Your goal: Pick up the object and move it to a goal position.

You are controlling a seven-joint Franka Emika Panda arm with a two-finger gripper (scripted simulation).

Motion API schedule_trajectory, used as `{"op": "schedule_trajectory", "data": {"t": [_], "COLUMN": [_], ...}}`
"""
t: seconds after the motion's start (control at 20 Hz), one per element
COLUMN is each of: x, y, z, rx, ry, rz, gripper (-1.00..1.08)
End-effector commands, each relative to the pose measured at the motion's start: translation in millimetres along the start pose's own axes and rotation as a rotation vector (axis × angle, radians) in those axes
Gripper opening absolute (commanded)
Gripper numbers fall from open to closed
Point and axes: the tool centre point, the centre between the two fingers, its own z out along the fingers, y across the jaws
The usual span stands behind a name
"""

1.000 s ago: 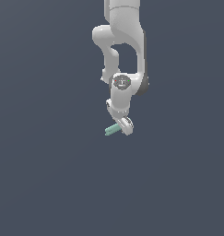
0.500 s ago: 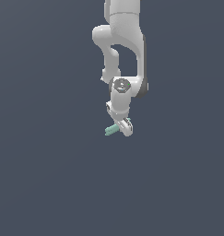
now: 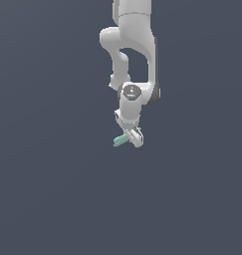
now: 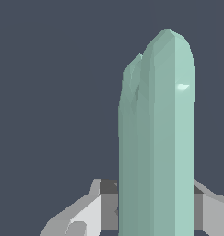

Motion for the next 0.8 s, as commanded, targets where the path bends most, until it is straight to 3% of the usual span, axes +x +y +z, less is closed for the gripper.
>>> {"op": "schedule_trajectory", "data": {"t": [0.0, 0.35, 0.75], "x": [0, 0, 0], "y": [0, 0, 1], "z": [-3, -30, -93], "rx": [0.001, 0.001, 0.000], "ry": [0.000, 0.000, 0.000], "rz": [0.000, 0.000, 0.002], "gripper": [-1.00, -1.00, -1.00]}}
